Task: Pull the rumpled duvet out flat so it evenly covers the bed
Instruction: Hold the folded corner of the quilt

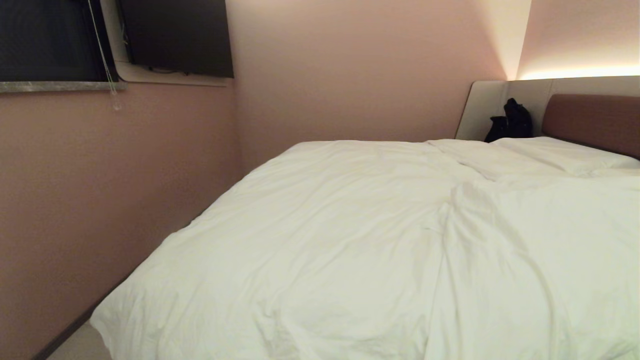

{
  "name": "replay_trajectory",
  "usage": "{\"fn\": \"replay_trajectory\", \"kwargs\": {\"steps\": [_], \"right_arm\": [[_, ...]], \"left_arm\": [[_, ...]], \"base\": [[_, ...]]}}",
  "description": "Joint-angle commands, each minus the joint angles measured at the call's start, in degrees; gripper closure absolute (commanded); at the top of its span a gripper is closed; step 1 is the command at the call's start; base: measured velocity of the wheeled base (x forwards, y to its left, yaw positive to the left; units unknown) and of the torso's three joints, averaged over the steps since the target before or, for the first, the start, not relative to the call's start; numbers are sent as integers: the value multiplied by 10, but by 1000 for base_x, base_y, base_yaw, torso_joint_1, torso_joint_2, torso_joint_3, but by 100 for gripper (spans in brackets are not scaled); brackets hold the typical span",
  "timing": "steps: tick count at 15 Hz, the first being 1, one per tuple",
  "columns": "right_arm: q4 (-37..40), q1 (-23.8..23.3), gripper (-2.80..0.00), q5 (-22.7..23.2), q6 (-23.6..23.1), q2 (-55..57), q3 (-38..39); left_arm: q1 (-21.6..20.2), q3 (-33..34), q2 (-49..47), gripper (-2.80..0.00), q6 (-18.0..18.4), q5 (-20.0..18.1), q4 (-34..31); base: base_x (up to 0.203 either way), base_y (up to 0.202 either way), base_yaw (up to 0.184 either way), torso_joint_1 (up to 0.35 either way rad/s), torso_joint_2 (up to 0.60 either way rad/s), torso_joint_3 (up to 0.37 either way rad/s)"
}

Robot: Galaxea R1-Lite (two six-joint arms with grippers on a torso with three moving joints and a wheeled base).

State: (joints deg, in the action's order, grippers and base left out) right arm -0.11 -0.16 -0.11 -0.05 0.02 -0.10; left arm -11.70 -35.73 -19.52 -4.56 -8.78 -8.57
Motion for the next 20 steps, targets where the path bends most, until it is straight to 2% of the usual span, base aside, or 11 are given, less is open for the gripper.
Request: {"fn": "replay_trajectory", "kwargs": {"steps": [1, 3, 7, 10, 12, 14, 15, 16, 20], "right_arm": [[0, 1, 0, 0, 0, 0, 0], [-1, 1, 0, 0, 0, 0, 0], [0, 1, 0, 0, 0, 0, 0], [-1, 0, 0, 0, 0, 0, 0], [0, 0, 0, 0, 0, 0, 0], [0, 1, 0, 0, 0, 0, 1], [0, 1, 0, 0, 0, 0, 0], [-1, 1, 0, 0, 0, 0, 0], [-1, 1, 0, 0, 0, 0, 0]], "left_arm": [[26, 21, 32, 0, 10, 28, -3], [28, 28, 32, 0, 13, 29, -4], [96, 49, 35, 0, 20, 52, -7], [116, 105, 109, 0, 79, 67, -5], [118, 134, 153, 0, 99, 53, -4], [118, 164, 195, 0, 90, 11, 5], [118, 180, 195, 0, 55, 3, 22], [118, 197, 195, 0, 47, 0, 36], [118, 265, 195, 0, 53, 3, 87]], "base": [[0, 0, 0, 0, 0, 0], [0, 0, 0, 0, 0, 0], [0, 0, 0, 0, 0, 0], [0, 0, 0, 0, 0, 0], [0, 0, 0, 0, 0, 0], [0, 0, 0, 0, 0, 0], [0, 0, 0, 0, 0, 0], [0, 0, 0, 0, 0, 0], [0, 0, 0, 0, 0, 0]]}}
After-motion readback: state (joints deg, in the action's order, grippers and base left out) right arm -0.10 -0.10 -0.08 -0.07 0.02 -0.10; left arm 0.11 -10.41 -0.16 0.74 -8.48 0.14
